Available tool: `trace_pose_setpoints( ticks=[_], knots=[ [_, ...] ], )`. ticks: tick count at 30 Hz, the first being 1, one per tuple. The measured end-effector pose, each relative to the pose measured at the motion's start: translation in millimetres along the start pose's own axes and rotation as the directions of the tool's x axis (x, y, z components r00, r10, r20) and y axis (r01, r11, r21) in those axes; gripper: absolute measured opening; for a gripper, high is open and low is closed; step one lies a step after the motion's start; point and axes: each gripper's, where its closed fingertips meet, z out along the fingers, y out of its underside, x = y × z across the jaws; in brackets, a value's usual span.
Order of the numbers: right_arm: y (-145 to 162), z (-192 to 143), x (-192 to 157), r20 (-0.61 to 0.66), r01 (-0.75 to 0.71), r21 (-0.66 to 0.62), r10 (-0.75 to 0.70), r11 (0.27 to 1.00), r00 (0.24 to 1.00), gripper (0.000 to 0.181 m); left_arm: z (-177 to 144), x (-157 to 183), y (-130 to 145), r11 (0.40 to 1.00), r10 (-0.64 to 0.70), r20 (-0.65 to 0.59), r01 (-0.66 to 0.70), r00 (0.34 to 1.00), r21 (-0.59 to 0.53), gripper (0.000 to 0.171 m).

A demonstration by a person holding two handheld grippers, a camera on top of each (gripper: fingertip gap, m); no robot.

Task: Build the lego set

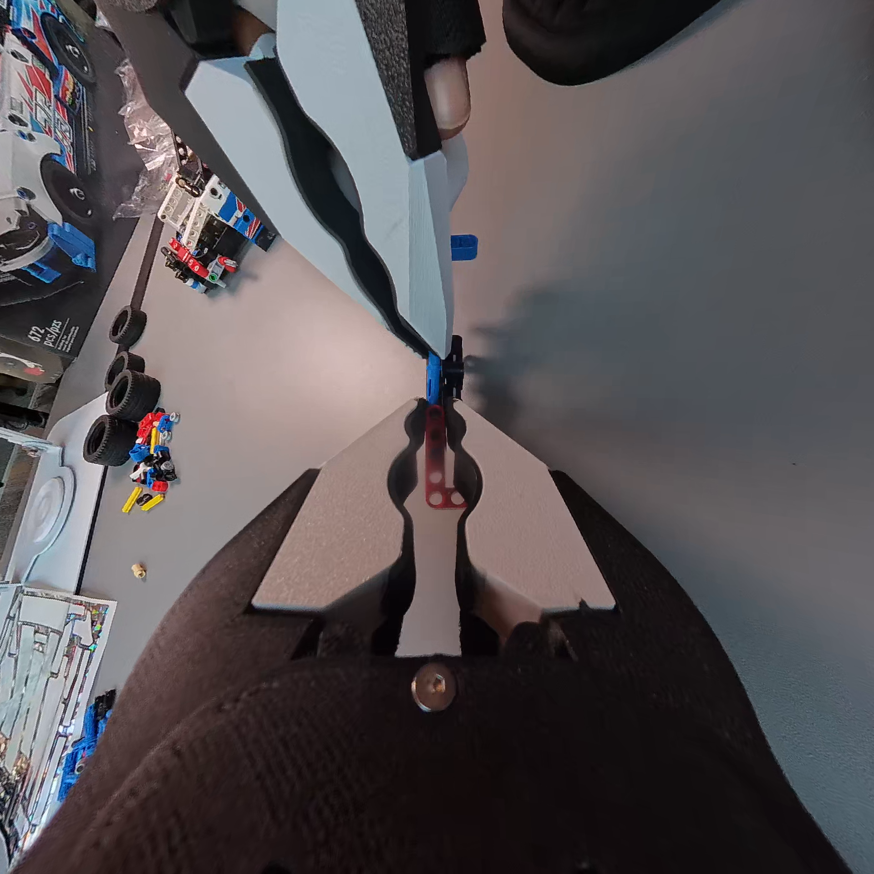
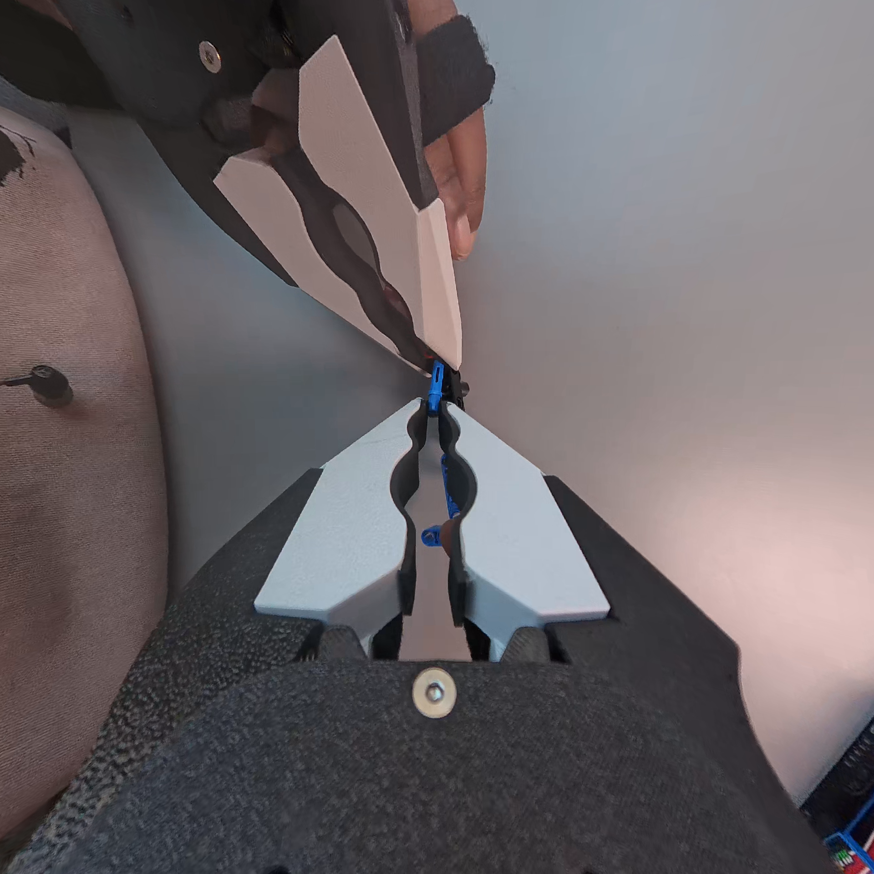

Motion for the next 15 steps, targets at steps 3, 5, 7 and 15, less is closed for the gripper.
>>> trace_pose_setpoints(
  ticks=[3,5,7,15],
  knots=[
    [-5,-2,3,-0.032,0.019,0.038,-0.018,0.999,0.999,0.001,0,-2,2,1.000,-0.017,0.008,0.017,1.000,-0.006,0.006],
    [-9,-3,4,-0.049,0.043,0.076,-0.039,0.996,0.998,0.001,1,-3,2,0.999,-0.040,0.004,0.040,0.999,-0.004,0.006],
    [-13,-4,5,-0.070,0.073,0.107,-0.066,0.992,0.995,0.001,1,-4,2,0.998,-0.063,0.001,0.063,0.998,-0.001,0.006],
    [-19,-3,4,-0.153,0.259,0.176,-0.234,0.950,0.960,0.002,1,-5,2,0.989,-0.148,-0.035,0.149,0.988,0.026,0.006]
  ],
)
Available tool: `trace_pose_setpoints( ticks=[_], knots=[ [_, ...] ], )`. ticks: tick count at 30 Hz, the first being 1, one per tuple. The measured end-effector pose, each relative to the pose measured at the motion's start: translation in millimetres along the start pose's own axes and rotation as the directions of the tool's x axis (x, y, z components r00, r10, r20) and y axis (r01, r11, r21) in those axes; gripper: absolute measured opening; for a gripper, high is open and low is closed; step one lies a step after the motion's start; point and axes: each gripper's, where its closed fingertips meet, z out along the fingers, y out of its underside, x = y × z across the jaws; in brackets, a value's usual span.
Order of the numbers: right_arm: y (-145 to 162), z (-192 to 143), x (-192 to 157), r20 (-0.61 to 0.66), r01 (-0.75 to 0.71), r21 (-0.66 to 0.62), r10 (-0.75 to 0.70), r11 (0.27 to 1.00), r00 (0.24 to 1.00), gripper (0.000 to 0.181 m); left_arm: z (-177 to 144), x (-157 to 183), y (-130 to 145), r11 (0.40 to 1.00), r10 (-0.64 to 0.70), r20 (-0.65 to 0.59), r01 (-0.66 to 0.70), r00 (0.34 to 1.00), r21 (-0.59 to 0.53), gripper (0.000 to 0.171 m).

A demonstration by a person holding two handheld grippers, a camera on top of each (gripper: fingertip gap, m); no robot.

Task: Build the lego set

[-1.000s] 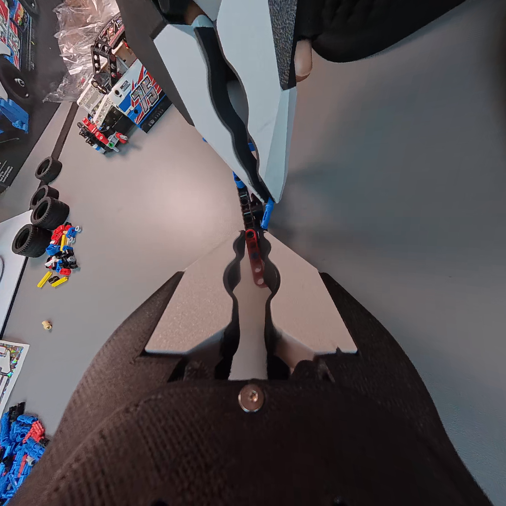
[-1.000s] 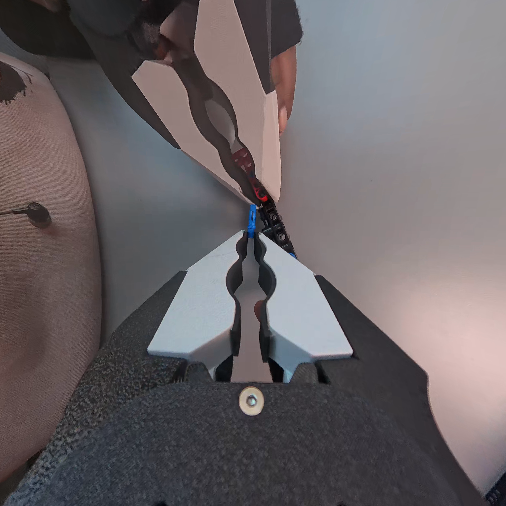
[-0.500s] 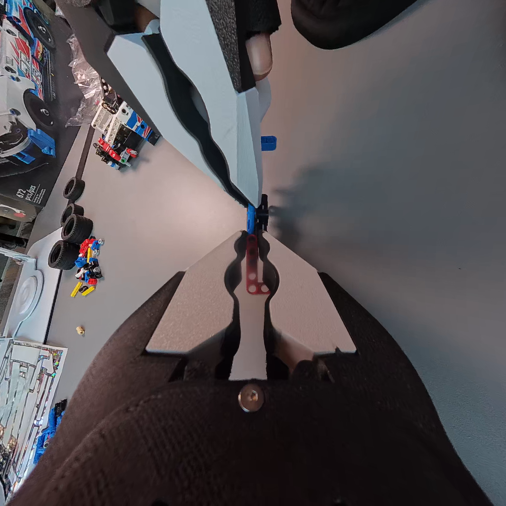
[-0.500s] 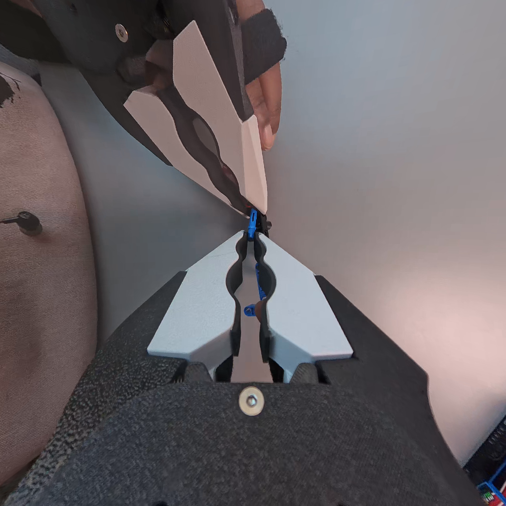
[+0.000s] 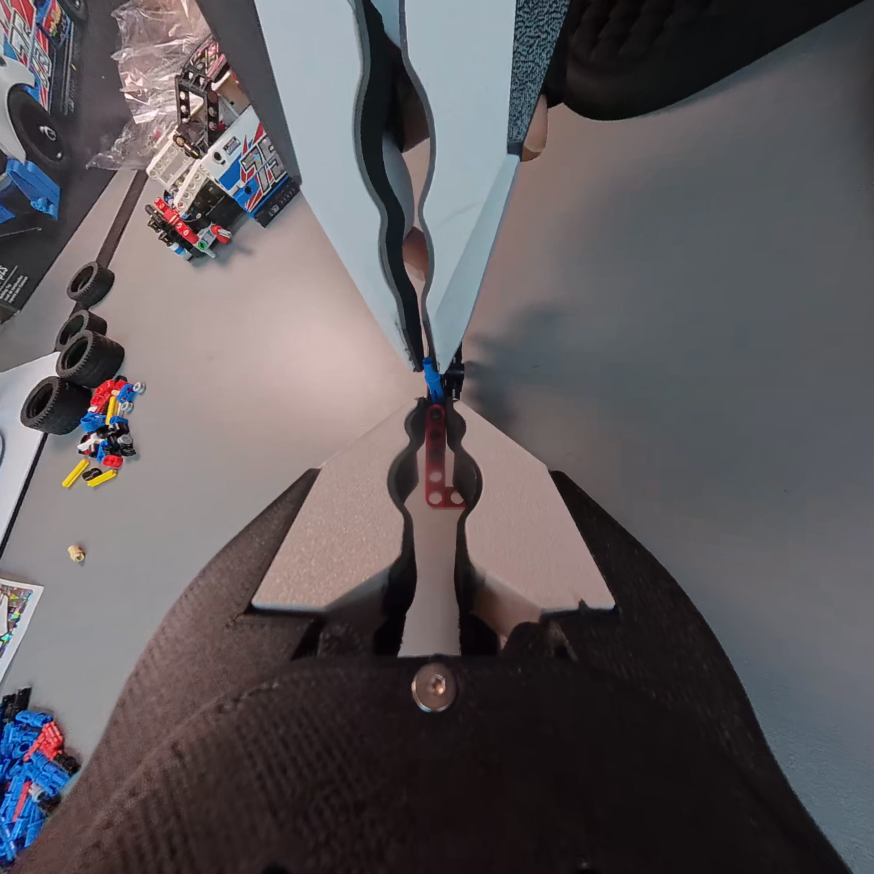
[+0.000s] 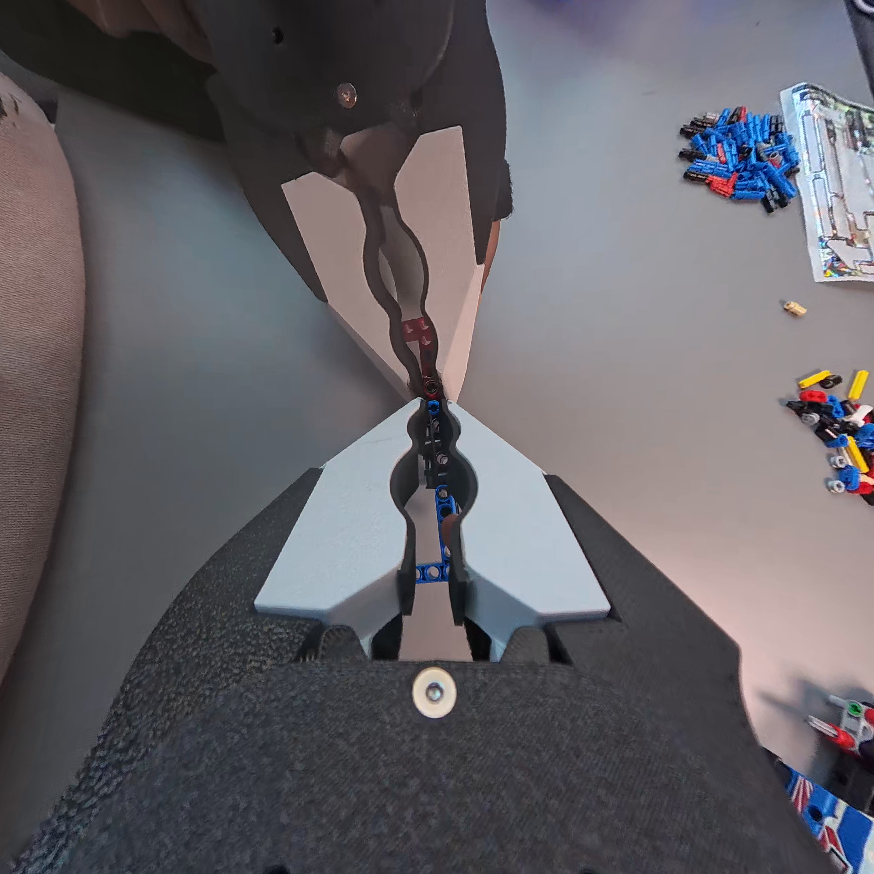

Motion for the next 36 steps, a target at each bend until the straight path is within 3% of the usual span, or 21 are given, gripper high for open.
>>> trace_pose_setpoints(
  ticks=[23,36],
  knots=[
    [0,7,-1,0.056,0.174,-0.123,-0.168,0.977,0.984,0.004,-1,-2,2,0.999,-0.049,-0.011,0.049,0.999,-0.013,0.006],
    [6,11,1,0.025,0.166,-0.129,-0.165,0.978,0.986,0.003,-1,-3,3,0.996,-0.082,-0.020,0.082,0.996,-0.018,0.006]
  ],
)
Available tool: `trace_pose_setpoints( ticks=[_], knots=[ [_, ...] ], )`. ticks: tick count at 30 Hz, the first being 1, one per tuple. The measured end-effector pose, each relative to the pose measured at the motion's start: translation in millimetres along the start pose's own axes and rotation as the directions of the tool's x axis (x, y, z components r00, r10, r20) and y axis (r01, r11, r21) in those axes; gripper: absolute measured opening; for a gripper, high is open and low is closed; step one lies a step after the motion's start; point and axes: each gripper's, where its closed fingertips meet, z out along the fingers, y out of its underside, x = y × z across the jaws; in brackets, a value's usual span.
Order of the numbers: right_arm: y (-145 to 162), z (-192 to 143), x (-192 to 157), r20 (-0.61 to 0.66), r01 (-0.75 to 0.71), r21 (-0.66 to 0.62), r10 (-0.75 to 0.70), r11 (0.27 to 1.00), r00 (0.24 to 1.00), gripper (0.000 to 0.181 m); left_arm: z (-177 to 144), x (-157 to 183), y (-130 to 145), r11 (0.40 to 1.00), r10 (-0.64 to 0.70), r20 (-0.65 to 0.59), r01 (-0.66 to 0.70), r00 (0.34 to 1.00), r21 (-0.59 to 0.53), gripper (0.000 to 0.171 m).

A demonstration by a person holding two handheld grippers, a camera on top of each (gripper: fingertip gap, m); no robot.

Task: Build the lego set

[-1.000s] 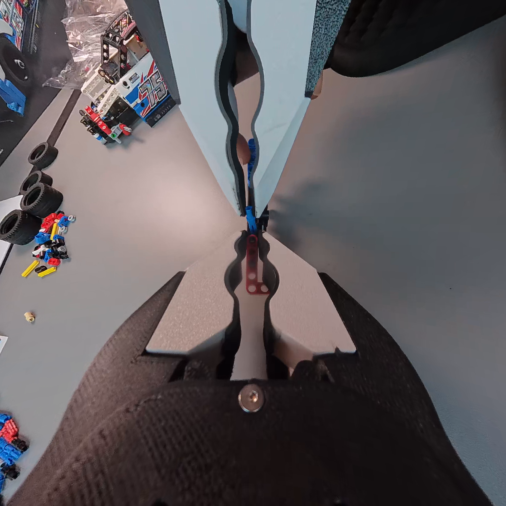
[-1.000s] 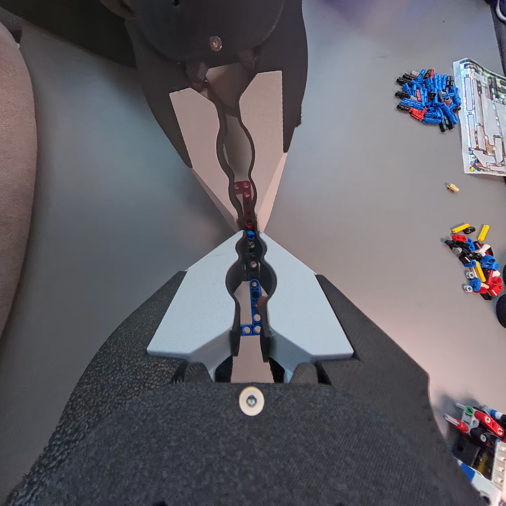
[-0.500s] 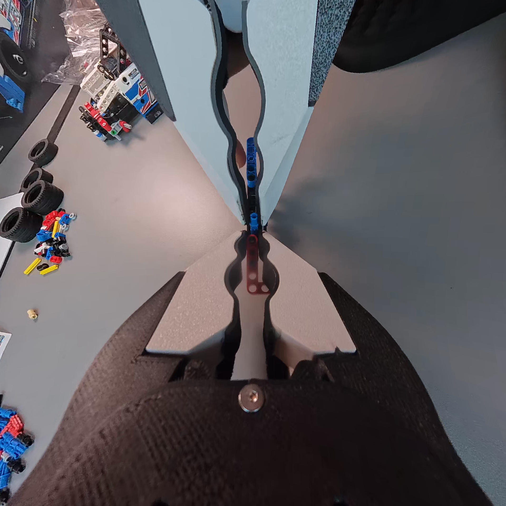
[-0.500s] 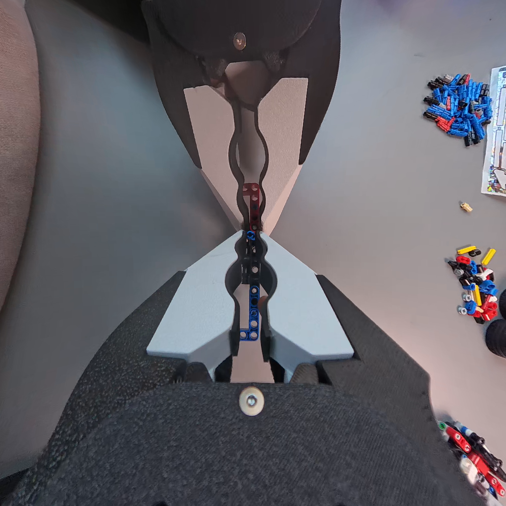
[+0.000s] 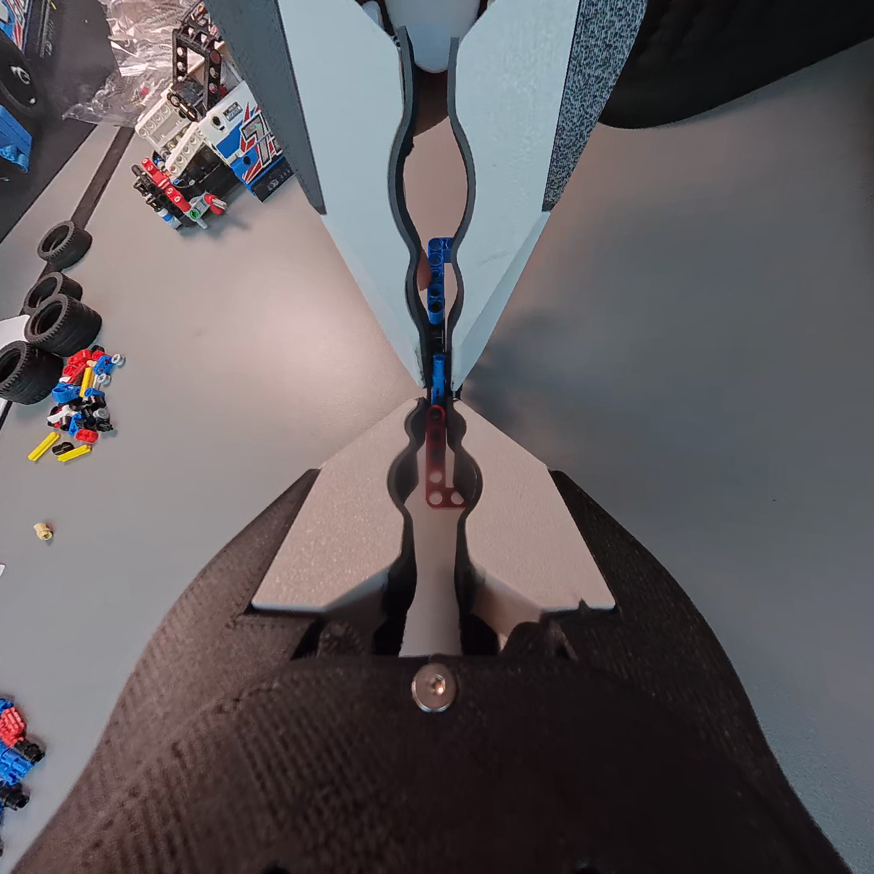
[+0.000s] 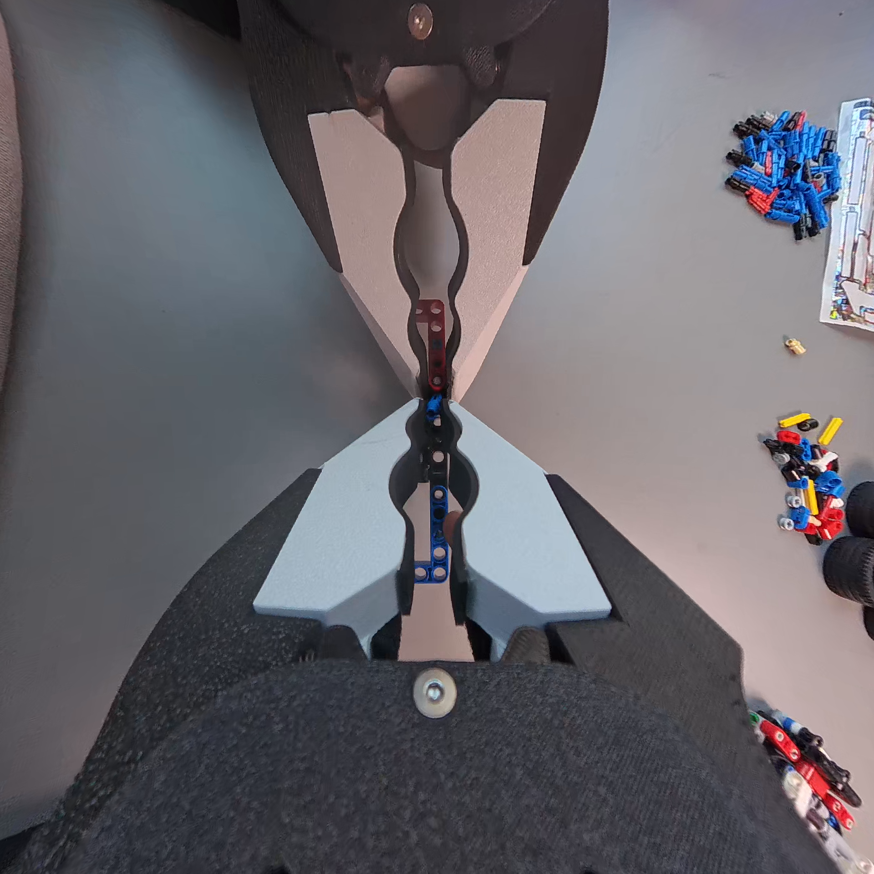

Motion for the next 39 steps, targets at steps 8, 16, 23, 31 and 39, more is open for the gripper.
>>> trace_pose_setpoints(
  ticks=[8,16,23,31,39],
  knots=[
    [-2,2,2,-0.008,0.000,0.012,0.000,1.000,1.000,0.003,0,0,0,1.000,-0.008,0.000,0.008,1.000,-0.001,0.006],
    [12,-41,22,0.084,-0.105,-0.043,0.108,0.994,0.991,0.003,1,-3,2,0.994,-0.109,-0.011,0.109,0.994,0.004,0.006],
    [22,-16,16,0.162,-0.050,-0.160,0.077,0.986,0.984,0.003,2,-4,2,0.991,-0.135,-0.019,0.135,0.991,0.019,0.007],
    [24,-10,12,0.177,-0.074,-0.160,0.103,0.984,0.979,0.003,2,-4,1,0.983,-0.178,-0.046,0.180,0.983,0.042,0.007],
    [25,-12,9,0.151,-0.108,-0.119,0.125,0.987,0.981,0.003,4,1,1,0.969,-0.241,-0.098,0.245,0.966,0.031,0.017]
  ],
)
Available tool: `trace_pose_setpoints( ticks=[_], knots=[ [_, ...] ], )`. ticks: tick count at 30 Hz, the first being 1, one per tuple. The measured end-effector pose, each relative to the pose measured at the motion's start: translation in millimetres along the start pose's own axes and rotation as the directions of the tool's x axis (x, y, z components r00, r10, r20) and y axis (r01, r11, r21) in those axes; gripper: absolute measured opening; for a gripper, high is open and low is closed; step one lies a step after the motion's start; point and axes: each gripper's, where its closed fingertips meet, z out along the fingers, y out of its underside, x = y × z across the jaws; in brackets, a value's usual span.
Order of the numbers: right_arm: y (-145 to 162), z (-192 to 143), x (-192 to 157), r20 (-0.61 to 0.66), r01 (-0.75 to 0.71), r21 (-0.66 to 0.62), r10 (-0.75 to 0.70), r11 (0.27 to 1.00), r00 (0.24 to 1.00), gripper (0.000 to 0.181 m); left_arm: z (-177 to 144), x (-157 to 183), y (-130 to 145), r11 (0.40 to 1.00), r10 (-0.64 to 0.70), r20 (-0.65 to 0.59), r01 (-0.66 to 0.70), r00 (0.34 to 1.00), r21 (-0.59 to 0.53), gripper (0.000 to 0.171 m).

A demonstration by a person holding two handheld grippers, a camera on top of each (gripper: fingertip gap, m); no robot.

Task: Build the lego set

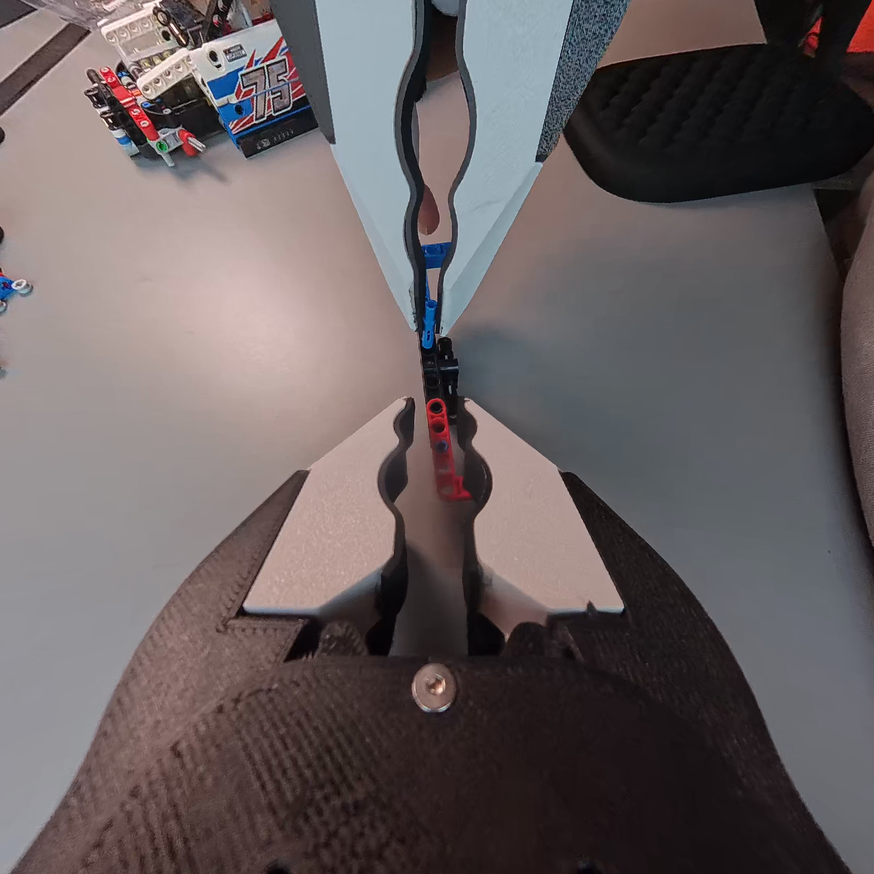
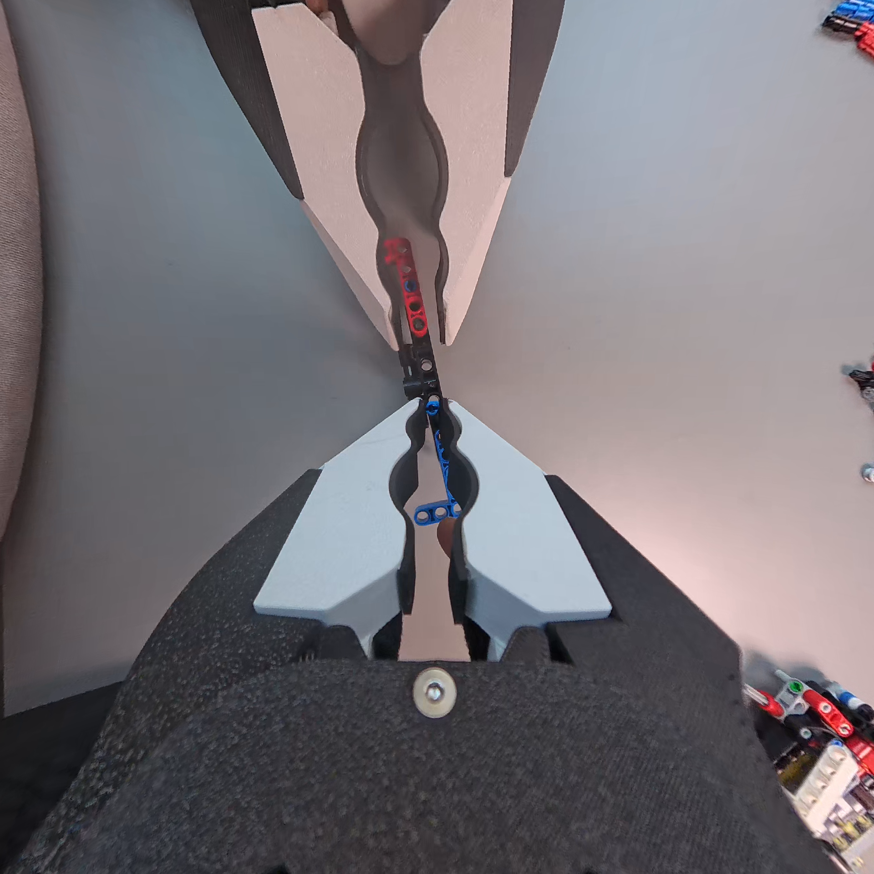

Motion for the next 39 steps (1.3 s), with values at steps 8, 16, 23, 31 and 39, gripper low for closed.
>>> trace_pose_setpoints(
  ticks=[8,16,23,31,39],
  knots=[
    [6,3,-6,-0.007,-0.016,0.003,0.016,1.000,1.000,0.003,6,11,6,0.998,-0.004,-0.048,0.001,0.999,-0.059,0.024],
    [10,5,-11,-0.004,-0.043,0.029,0.043,0.999,0.999,0.003,9,6,6,0.997,0.002,-0.009,-0.002,1.000,-0.072,0.006],
    [9,-16,-10,-0.020,-0.098,0.118,0.101,0.988,0.995,0.003,-2,5,13,0.990,0.010,-0.009,-0.011,1.000,-0.138,0.032],
    [24,-20,-24,-0.021,-0.182,0.201,0.190,0.963,0.982,0.003,-19,20,27,0.964,-0.090,-0.085,0.065,0.992,-0.257,0.046],
    [2,-14,-30,-0.034,-0.180,0.308,0.200,0.934,0.979,0.003,-25,43,30,0.940,-0.205,-0.149,0.151,0.967,-0.307,0.047]
  ],
)
